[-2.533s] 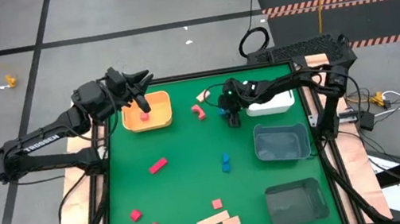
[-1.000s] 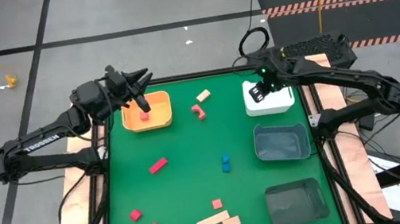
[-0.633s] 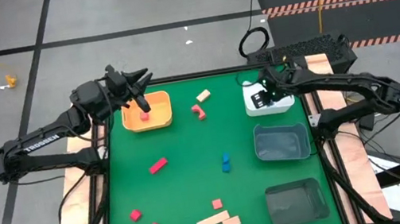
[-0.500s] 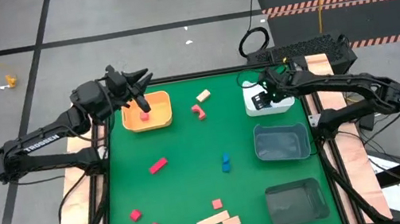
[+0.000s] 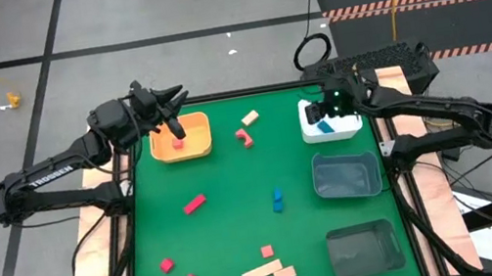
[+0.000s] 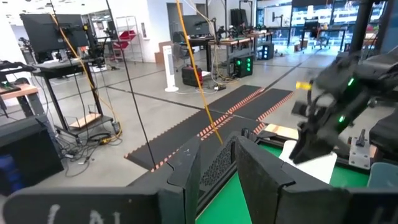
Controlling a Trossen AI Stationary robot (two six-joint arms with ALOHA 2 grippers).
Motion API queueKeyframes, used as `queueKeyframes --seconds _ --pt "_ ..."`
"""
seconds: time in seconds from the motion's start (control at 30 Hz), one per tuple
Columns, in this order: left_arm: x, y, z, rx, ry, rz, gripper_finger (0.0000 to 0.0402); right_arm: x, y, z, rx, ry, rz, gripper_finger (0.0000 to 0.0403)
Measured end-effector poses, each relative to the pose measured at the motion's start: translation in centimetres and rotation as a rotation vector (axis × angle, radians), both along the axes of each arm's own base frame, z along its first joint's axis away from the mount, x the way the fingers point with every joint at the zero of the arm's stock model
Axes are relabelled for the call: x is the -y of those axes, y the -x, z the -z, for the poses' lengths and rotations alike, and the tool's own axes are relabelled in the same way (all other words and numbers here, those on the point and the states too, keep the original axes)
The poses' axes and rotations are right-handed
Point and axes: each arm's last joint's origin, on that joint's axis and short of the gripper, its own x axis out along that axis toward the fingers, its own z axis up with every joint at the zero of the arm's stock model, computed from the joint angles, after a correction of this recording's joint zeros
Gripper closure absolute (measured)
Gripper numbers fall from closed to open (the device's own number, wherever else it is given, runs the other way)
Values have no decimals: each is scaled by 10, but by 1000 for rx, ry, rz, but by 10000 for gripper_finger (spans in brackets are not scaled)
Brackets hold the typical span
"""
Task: Sort & place blocks by color
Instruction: Put the top red block into the blue bin
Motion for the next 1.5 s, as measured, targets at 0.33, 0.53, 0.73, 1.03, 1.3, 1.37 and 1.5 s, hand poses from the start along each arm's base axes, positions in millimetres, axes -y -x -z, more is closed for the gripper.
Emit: queueKeyframes --seconds 0.33,0.53,0.73,1.03,1.3,1.37,1.5 --pt "0 0 5 -45 19 0 300 -27 -32 -38 393 159 -235 228" --pt "0 1 11 -89 58 -1 300 -45 -40 -39 401 164 -258 228" --pt "1 1 15 -95 126 -5 300 -68 -54 -33 431 78 -332 228" --pt "11 0 29 -149 362 194 300 -97 -82 -24 533 27 -426 228" --pt "41 7 58 -395 671 250 300 -106 -86 -23 527 91 -422 228" --pt "50 10 63 -435 766 237 300 -106 -86 -23 527 91 -425 228" --pt "70 8 69 -474 883 230 300 -106 -86 -22 506 111 -442 227"
